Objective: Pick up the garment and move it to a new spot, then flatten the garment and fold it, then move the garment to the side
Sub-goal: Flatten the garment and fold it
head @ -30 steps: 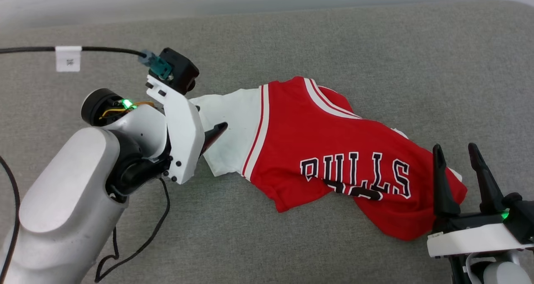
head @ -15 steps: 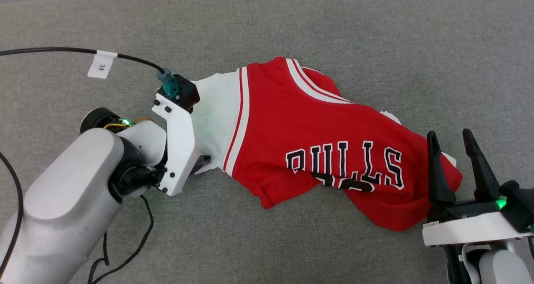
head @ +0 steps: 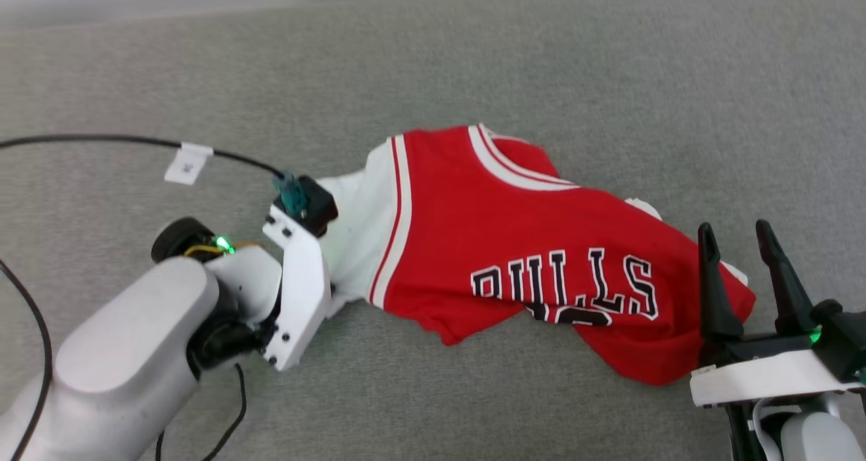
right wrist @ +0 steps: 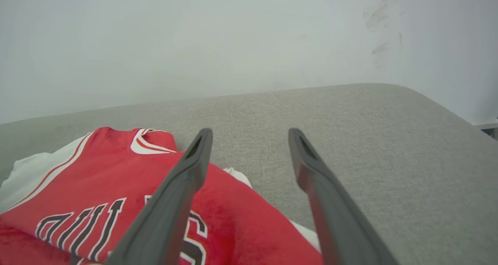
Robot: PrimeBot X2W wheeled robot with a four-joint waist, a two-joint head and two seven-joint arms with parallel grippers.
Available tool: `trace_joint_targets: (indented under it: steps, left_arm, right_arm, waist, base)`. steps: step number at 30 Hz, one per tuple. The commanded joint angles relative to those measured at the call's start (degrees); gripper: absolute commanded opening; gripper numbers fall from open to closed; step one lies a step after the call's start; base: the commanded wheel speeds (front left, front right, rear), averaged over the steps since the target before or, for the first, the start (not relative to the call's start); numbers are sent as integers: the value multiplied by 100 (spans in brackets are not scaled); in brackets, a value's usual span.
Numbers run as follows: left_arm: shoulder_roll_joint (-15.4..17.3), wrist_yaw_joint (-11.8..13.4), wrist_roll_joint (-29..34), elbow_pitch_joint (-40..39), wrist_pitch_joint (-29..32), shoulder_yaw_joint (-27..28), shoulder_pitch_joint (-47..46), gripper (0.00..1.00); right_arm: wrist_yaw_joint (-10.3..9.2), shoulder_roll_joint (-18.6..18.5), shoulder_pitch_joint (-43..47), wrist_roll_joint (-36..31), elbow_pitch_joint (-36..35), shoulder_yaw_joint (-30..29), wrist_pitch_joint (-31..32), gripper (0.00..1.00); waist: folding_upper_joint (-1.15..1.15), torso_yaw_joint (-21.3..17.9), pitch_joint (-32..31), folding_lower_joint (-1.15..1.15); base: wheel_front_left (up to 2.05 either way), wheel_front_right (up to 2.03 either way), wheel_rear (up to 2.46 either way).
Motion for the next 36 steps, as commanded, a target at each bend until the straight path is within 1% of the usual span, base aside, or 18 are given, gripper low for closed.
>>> trace_joint_targets:
  steps: [1, 5, 10, 15, 17, 19, 20, 21, 22, 23, 27, 30, 31, 33, 34, 36]
  left_arm:
    - [71, -7, 19, -44, -60, -95, 136, 0]
    - [270, -7, -75, -279, -328, -226, 411, 0]
    - [598, 4, -174, -487, -622, -207, 829, 0]
    - [911, 124, -275, -690, -883, -187, 1331, 0]
    - [981, 174, -310, -756, -969, -214, 1537, 0]
    - [966, 208, -282, -809, -1074, -270, 1728, 0]
    - [928, 233, -281, -832, -1156, -284, 1806, 12]
    - [875, 263, -278, -836, -1254, -286, 1868, 98]
    - [708, 370, -208, -801, -1733, -178, 1988, 100]
    - [501, 522, -9, -746, -2565, 67, 2002, 100]
    - [229, 760, 293, -664, -4018, 523, 2069, 100]
    - [64, 1006, 572, -609, -5134, 827, 2190, 100]
    - [-13, 1135, 617, -579, -5494, 956, 2253, 100]
    - [-139, 1329, 741, -536, -5887, 1139, 2406, 100]
    - [-244, 1461, 789, -551, -5986, 1286, 2491, 100]
    - [-451, 1626, 877, -644, -6053, 1631, 2716, 100]
  right_arm:
    - [-4, -10, 72, -36, 35, -23, -11, 100]
    - [-4, -12, 180, -76, 116, -16, -10, 100]
    - [-4, -10, 333, -123, 231, -43, -10, 100]
    - [-4, -10, 473, -143, 311, -75, -11, 100]
    - [-4, -11, 492, -172, 333, -87, -11, 100]
    - [-4, -11, 522, -189, 355, -103, -11, 100]
    - [-4, -11, 527, -196, 365, -101, -11, 100]
    - [-4, -11, 523, -195, 373, -107, -11, 100]
    - [-4, -11, 513, -208, 385, -113, -11, 100]
    - [-4, -10, 512, -224, 395, -109, -11, 100]
    - [-4, -11, 526, -254, 375, -153, -11, 100]
    - [-4, -10, 549, -267, 348, -184, -11, 100]
    - [-4, -10, 562, -274, 342, -193, -11, 100]
    - [-4, -12, 588, -296, 345, -220, -11, 100]
    - [-4, -9, 593, -306, 351, -226, -11, 100]
    - [-4, -10, 602, -317, 360, -240, -11, 100]
  waist:
    - [0, 195, -264, 0]
    - [0, 414, -624, 0]
    - [0, 663, -996, 0]
    - [0, 848, -1246, 0]
    - [0, 905, -1302, 0]
    - [0, 946, -1336, 0]
    - [0, 957, -1344, 0]
    - [0, 969, -1349, 0]
    - [0, 995, -1351, 0]
    - [0, 997, -1354, 0]
    - [0, 991, -1391, 0]
    - [0, 988, -1430, 0]
    - [0, 990, -1449, 0]
    - [0, 991, -1479, 0]
    - [0, 995, -1496, 0]
    - [0, 998, -1526, 0]
  base:
    - [0, 0, 0]
    - [0, 0, 0]
    - [0, 0, 0]
    - [0, 0, 0]
    - [0, 0, 0]
    - [0, 0, 0]
    - [0, 0, 0]
    - [0, 0, 0]
    - [0, 0, 0]
    - [0, 0, 0]
    - [0, 0, 0]
    - [0, 0, 0]
    - [0, 0, 0]
    - [0, 0, 0]
    - [0, 0, 0]
    - [0, 0, 0]
